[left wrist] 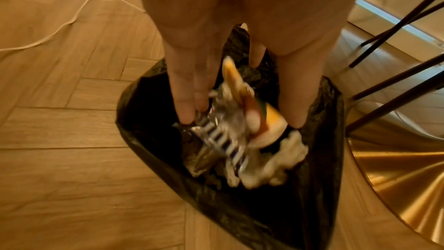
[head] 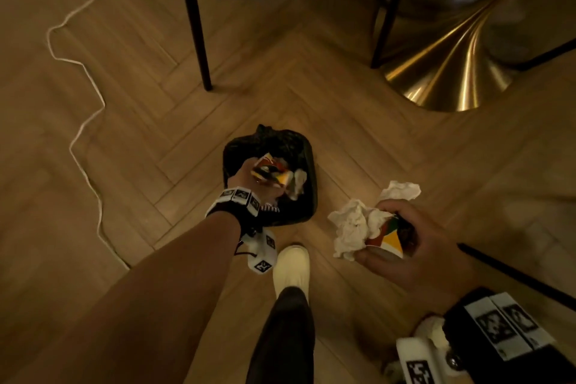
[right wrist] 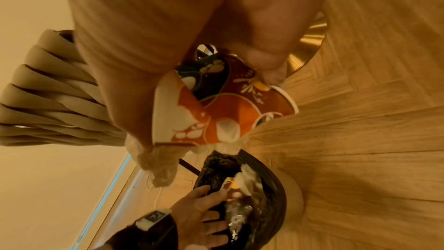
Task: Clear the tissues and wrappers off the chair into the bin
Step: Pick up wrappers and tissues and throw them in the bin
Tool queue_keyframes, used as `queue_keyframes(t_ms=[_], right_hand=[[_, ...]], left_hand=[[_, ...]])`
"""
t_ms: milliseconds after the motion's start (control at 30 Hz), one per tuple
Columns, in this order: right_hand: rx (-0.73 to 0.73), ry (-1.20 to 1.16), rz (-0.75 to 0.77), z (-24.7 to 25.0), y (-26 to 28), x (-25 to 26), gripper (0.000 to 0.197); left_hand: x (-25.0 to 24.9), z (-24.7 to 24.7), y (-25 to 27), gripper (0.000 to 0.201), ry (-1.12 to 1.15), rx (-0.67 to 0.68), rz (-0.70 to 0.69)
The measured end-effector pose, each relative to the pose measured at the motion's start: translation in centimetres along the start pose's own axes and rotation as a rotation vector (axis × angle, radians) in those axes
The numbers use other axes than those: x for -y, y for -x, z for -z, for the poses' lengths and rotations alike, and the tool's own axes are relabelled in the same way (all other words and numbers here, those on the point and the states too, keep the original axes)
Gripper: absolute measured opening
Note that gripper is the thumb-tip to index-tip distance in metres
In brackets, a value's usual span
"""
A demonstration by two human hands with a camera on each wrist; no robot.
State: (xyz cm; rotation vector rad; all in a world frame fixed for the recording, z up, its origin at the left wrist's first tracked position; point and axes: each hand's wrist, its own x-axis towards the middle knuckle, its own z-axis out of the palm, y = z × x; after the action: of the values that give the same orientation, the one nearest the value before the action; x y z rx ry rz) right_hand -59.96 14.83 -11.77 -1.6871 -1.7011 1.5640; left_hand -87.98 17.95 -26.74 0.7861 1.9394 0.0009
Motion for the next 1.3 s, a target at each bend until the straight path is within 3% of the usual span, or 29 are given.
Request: queue_keyframes(t_ms=[67, 167, 300, 400, 533, 600, 667, 733, 867, 1000, 1167, 1300], right_hand=[[-0.006, 0.025, 0.018, -0.9, -1.3, 0.8, 0.073], [-0.01, 0.104, 0.053, -3.1, -4.1, 1.4, 0.064], [0.024, 0.138, 0.011, -8.4, -8.8, 0.9, 0.062], [0.119, 0.266, -0.094, -13.3, -12.2, -0.9, 0.071], [0.303, 0.357, -0.294, -16.9, -14.6, -2.7, 0.109], [0.322, 0.305, -0.284, -17.2, -14.5, -2.6, 0.108], [0.266, 0.27, -0.228, -16.5, -13.8, -2.0, 0.093], [0.22, 0.282, -0.203, -14.7, -12.3, -0.8, 0.074], [0.282, 0.318, -0.28, -10.0, -7.8, 1.2, 0.042], [0.312, 0.279, -0.386, -1.6, 0.9, 3.2, 0.035], [0.145, 0.273, -0.492, 11.1, 13.9, 4.2, 0.03], [-0.021, 0.175, -0.589, 20.4, 25.0, 2.9, 0.027]], left_hand=[[0.5, 0.7, 0.7, 0.081, -0.013, -0.008, -0.017], [1.7, 2.0, 2.9, 0.048, -0.003, -0.011, -0.004], [4.7, 3.7, 6.1, 0.02, 0.063, -0.108, 0.019], [6.9, 4.5, 7.7, 0.014, 0.116, -0.117, 0.058], [8.8, 4.8, 7.9, 0.014, 0.163, -0.128, 0.059], [8.8, 4.6, 7.9, 0.016, 0.195, -0.133, 0.038], [8.0, 4.4, 8.4, 0.016, 0.213, -0.137, 0.005], [6.7, 4.3, 9.3, 0.017, 0.221, -0.121, -0.034], [4.1, 4.3, 12.4, 0.022, 0.189, -0.077, -0.104], [-1.4, 4.3, 18.3, 0.02, 0.063, 0.026, -0.195], [-10.8, 1.8, 27.5, 0.018, -0.179, 0.149, -0.403], [-17.8, -3.8, 34.4, 0.015, -0.437, 0.302, -0.538]])
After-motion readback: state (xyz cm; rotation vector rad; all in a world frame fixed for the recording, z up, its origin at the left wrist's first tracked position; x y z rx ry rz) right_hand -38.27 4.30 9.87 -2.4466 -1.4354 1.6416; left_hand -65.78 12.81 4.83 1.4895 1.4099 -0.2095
